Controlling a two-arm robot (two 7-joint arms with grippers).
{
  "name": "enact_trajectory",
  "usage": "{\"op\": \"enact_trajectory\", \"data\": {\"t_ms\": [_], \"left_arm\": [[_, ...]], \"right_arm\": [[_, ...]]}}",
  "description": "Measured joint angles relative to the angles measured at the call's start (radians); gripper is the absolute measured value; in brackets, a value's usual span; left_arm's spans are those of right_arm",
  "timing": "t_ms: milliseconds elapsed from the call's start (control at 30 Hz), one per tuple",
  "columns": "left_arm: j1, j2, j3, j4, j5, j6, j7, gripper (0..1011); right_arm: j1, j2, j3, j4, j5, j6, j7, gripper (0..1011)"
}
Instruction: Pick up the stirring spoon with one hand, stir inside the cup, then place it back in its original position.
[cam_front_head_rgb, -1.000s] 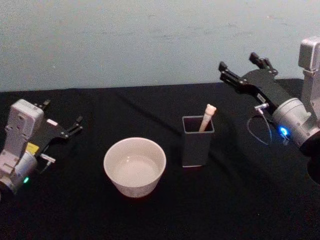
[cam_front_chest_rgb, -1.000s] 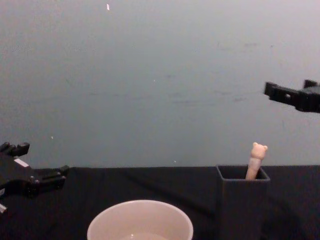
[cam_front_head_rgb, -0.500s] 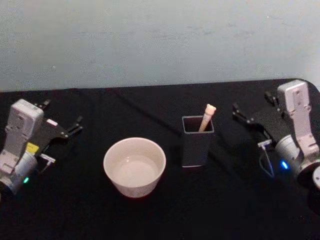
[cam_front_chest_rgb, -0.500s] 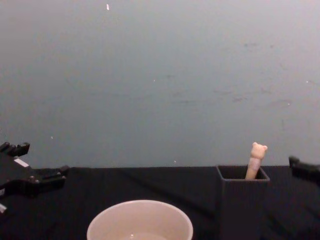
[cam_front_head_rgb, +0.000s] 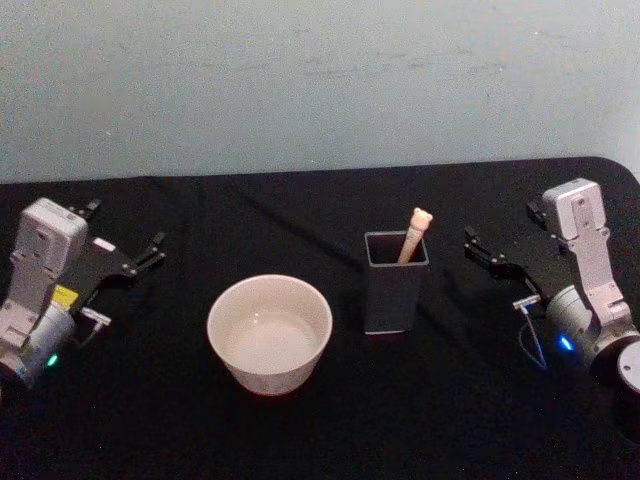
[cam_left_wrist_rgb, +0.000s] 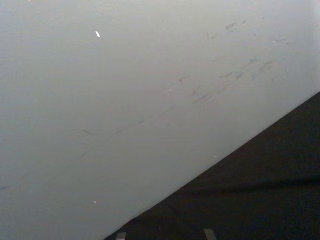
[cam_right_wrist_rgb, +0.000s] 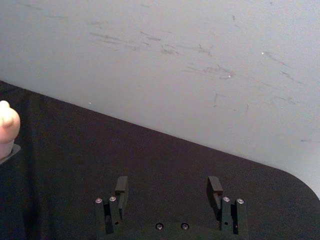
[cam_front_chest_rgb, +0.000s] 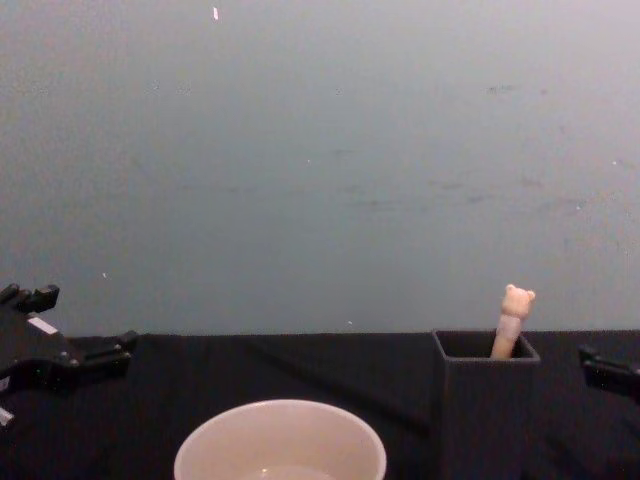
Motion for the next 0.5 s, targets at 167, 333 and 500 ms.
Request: {"op": "enact_trajectory", "data": {"t_ms": [167,333,500], "left_arm": [[0.0,0.0,0.0,0.0,0.0,0.0,0.0,1001],[0.0,0.0,0.0,0.0,0.0,0.0,0.0,1001],[0.0,0.0,0.0,0.0,0.0,0.0,0.0,1001]], "right_arm": [[0.0,0.001,0.0,-0.002,0.001,0.0,0.0,1002],[0.0,0.001,0.001,-0.004,0.003,0.0,0.0,1002],[0.0,0.001,0.001,-0.005,0.004,-0.001,0.001,1002]]}}
